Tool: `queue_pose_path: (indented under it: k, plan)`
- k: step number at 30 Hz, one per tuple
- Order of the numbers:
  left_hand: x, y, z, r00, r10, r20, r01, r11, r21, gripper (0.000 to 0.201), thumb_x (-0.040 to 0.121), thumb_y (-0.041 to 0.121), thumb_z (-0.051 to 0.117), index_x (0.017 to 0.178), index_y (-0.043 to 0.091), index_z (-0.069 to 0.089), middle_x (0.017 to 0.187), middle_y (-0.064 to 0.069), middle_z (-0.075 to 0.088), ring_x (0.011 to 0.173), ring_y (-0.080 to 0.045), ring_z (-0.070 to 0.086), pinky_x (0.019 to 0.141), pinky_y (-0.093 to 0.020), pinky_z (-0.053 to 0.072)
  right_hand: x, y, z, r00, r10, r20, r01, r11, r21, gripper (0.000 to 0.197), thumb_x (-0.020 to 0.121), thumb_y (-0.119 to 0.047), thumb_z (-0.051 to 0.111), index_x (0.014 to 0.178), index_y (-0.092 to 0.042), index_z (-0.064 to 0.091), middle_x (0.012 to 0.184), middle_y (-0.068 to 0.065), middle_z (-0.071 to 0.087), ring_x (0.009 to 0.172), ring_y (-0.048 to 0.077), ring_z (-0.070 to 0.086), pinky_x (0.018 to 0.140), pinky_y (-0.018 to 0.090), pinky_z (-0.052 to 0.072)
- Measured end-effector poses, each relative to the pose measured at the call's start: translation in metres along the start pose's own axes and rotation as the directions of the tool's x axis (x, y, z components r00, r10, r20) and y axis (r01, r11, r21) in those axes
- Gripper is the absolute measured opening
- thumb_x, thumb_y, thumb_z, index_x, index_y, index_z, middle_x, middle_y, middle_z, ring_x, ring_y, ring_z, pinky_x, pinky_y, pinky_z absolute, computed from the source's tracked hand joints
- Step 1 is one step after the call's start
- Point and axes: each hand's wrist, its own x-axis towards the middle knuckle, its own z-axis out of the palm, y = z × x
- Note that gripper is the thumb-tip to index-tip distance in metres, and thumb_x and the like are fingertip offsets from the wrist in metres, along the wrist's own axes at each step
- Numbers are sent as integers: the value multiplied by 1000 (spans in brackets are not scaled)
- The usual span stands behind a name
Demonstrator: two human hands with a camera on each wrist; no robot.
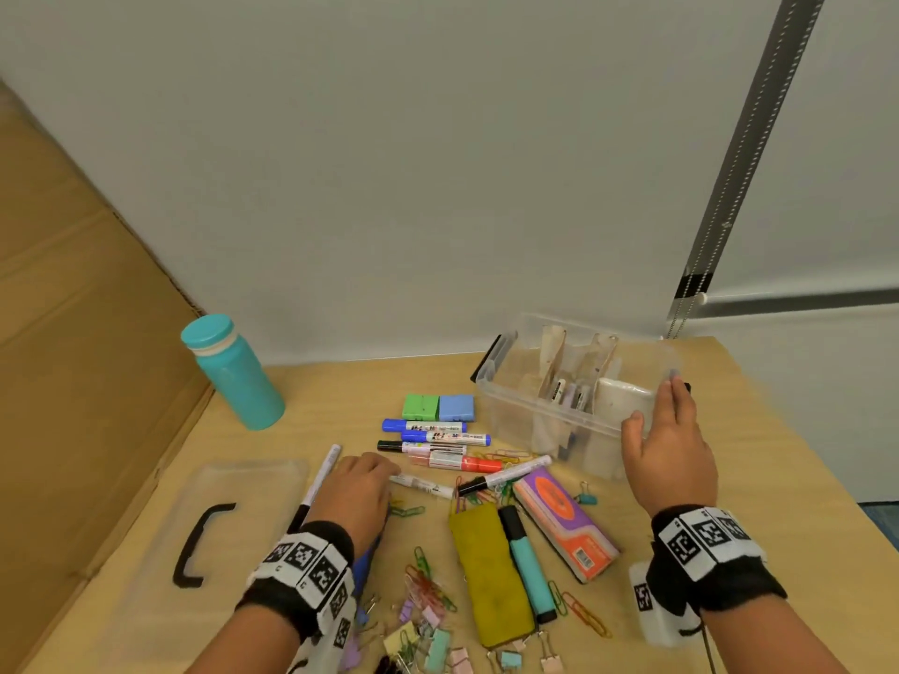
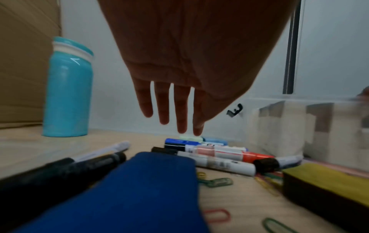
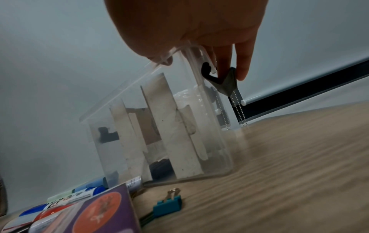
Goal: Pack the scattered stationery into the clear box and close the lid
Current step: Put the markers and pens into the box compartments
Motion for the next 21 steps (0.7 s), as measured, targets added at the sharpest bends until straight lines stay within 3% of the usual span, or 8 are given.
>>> queue_pose_path:
  k: [4, 9, 11, 13, 15, 17, 19, 21]
  plan:
    - [14, -11, -2, 986, -53, 160, 25, 984, 174, 55, 93, 7, 38, 144, 25, 31, 147, -1, 35, 134, -27, 33, 111, -36, 28, 0, 0, 0, 1000, -3, 9, 3, 1000, 11, 71, 89, -45, 20, 147, -4, 24, 157, 9, 16, 127, 33, 46, 94, 46, 47]
    - [33, 3, -2, 980, -5, 198, -47, 966, 253, 51, 91, 6, 40, 137, 26, 43, 136, -6, 45, 124, -27, 42, 103, -42, 38, -5, -4, -5, 1000, 13, -6, -13, 999, -32, 65, 89, -42, 23, 143, -8, 30, 155, 12, 23, 132, 38, 35, 106, 53, 35]
    - [37, 9, -3, 974, -23, 226, -40, 962, 271, 41, 91, 7, 41, 128, 22, 50, 133, -7, 48, 122, -26, 44, 99, -40, 41, -11, -14, -8, 994, -74, -85, 67, 994, -89, 53, 91, -31, 37, 139, -9, 35, 152, 15, 28, 136, 39, 26, 112, 55, 24]
    - [41, 12, -2, 972, -33, 232, -36, 957, 287, 34, 92, 11, 45, 123, 19, 53, 130, -7, 51, 121, -26, 45, 97, -38, 42, -21, -33, -12, 961, -250, -118, 241, 966, -91, 42, 89, -19, 48, 131, -11, 44, 146, 13, 36, 137, 36, 25, 114, 50, 18]
    - [42, 14, -3, 971, -51, 232, -26, 947, 319, 30, 92, 15, 49, 122, 18, 53, 129, -8, 52, 121, -27, 46, 97, -38, 42, -30, -59, -13, 887, -455, -79, 451, 890, -63, 32, 87, -20, 47, 119, -16, 53, 133, 6, 47, 130, 29, 37, 112, 44, 27]
    - [42, 13, -3, 974, -66, 217, -11, 941, 337, 33, 91, 16, 51, 123, 20, 52, 129, -8, 52, 120, -27, 47, 97, -39, 41, -38, -81, -3, 814, -581, 22, 581, 814, 9, 22, 87, -20, 46, 107, -20, 57, 116, -2, 54, 114, 19, 48, 100, 37, 42]
    - [41, 9, -2, 979, -68, 191, 0, 942, 336, 38, 90, 13, 50, 128, 21, 49, 132, -7, 52, 121, -27, 47, 100, -40, 39, -42, -100, 13, 775, -616, 142, 613, 787, 71, 18, 86, -16, 51, 101, -20, 59, 105, -4, 57, 100, 16, 52, 87, 30, 48]
    - [38, 3, -3, 987, -64, 144, 14, 947, 320, 44, 88, 10, 52, 131, 18, 44, 133, -7, 50, 123, -27, 46, 103, -40, 36, -40, -112, 35, 764, -579, 285, 585, 808, 72, 22, 87, -14, 52, 108, -16, 59, 108, 0, 57, 99, 18, 53, 82, 30, 49]
